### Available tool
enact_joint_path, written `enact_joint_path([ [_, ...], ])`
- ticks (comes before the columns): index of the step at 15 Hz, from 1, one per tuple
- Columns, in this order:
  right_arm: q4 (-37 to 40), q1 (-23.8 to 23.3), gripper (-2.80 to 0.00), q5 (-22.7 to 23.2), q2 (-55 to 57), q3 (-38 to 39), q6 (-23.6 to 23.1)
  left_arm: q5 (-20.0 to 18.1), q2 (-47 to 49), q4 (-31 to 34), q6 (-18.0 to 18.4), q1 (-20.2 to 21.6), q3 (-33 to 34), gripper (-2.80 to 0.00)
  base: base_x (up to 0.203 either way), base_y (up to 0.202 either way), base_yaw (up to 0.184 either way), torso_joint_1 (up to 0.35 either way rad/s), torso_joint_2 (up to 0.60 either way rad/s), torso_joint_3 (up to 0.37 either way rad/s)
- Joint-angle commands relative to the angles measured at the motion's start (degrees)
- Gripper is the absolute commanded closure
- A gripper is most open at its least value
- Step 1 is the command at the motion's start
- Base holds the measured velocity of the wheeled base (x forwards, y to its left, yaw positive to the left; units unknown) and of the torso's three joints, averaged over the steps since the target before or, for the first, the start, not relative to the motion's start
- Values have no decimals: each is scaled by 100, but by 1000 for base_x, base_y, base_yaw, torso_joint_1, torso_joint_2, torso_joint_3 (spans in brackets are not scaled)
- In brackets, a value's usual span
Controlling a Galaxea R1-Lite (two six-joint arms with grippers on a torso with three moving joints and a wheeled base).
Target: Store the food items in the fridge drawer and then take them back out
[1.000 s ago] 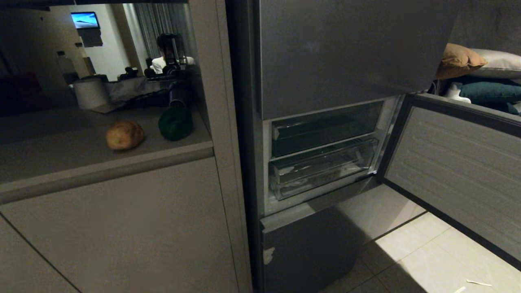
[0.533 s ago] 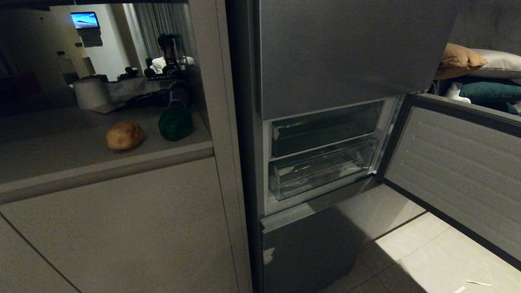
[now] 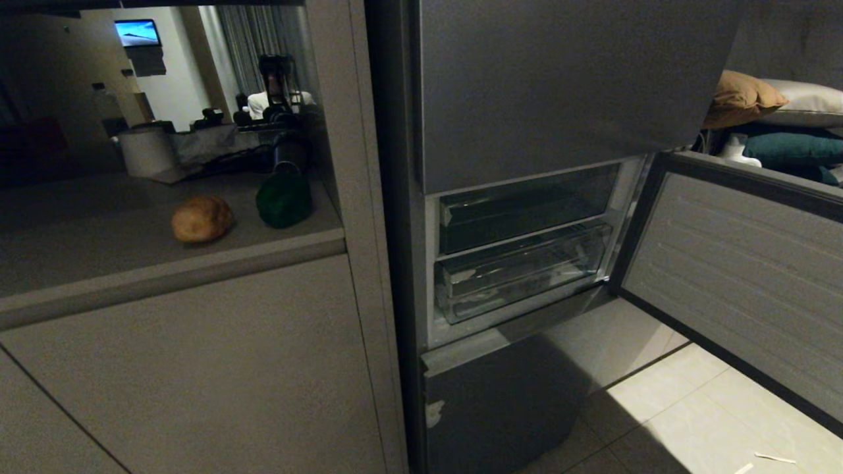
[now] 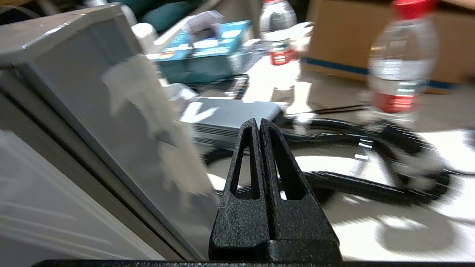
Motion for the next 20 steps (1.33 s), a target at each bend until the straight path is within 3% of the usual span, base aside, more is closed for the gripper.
enact_joint_path([
  [1,-38,304,0,47,292,-239,241,2,0,3,-4,0,1,0,0,0,0,0,0,0],
  [8,-59,997,0,16,561,-466,631,2,0,3,3,0,1,0,0,0,0,0,0,0],
  [13,-56,1048,0,-133,694,-778,631,2,0,3,0,0,1,0,0,0,0,0,0,0],
  [20,-46,954,0,-133,224,-198,615,2,0,3,-4,0,1,0,0,0,0,0,0,0],
])
